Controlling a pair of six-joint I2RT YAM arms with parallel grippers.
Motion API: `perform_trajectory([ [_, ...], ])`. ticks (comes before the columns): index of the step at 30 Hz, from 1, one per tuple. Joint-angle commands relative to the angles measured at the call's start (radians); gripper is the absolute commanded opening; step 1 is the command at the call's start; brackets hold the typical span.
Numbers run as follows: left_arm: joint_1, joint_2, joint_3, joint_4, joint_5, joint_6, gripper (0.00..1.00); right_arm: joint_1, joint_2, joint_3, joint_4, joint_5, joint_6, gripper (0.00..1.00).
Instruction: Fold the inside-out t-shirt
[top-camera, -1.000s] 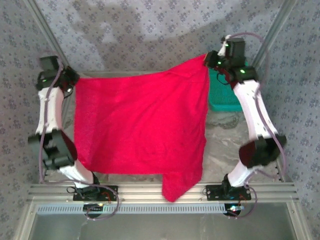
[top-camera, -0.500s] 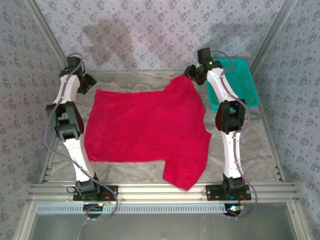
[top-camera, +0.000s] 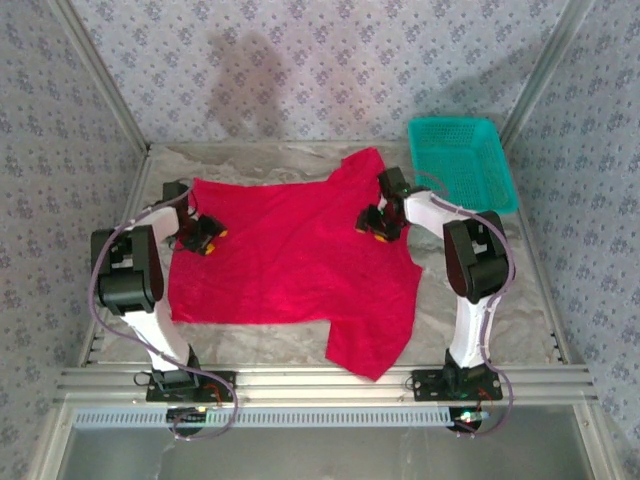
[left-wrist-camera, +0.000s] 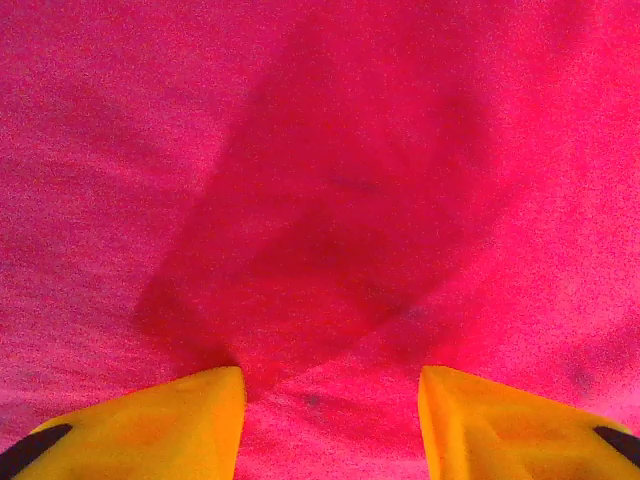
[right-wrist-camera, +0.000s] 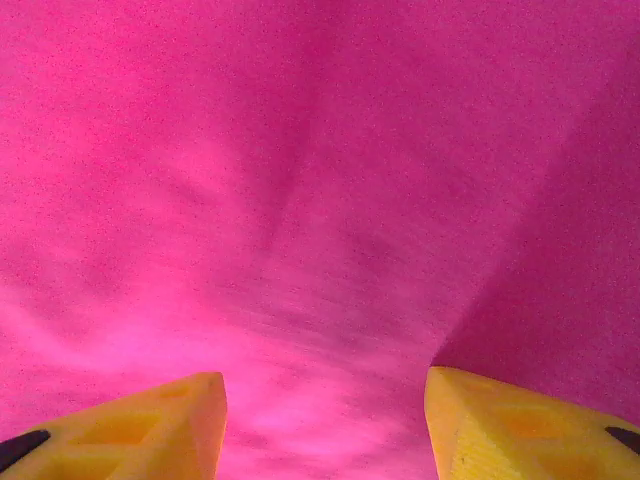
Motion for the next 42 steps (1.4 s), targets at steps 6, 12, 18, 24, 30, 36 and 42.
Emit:
perform_trajectory([
  [6,0.058,0.011,0.020,0.013,-0.072,0.029,0.48,-0.022,-0.047,-0.055,0.006,0.099,-0.006,0.57],
  [12,0.003,0.053,0.154,-0.038,-0.078,0.043,0.48,0.008,-0.021,0.091,0.004,0.093,-0.007,0.58],
  [18,-0.013,0.181,0.337,-0.081,-0.080,0.036,0.48,0.018,0.197,0.365,-0.002,0.038,0.019,0.56],
  [24,-0.013,0.332,0.544,-0.129,-0.087,0.036,0.48,0.012,0.445,0.694,-0.005,-0.033,0.076,0.56],
  [30,-0.014,0.517,0.741,-0.155,-0.077,0.016,0.48,-0.012,0.677,0.982,-0.023,-0.034,0.237,0.56],
  [36,-0.017,0.730,1.080,-0.254,-0.038,0.014,0.47,-0.056,0.789,1.116,0.019,0.017,0.337,0.56],
  [42,-0.019,0.805,1.369,-0.390,-0.012,0.057,0.46,-0.085,0.809,1.276,-0.011,-0.091,0.297,0.57],
])
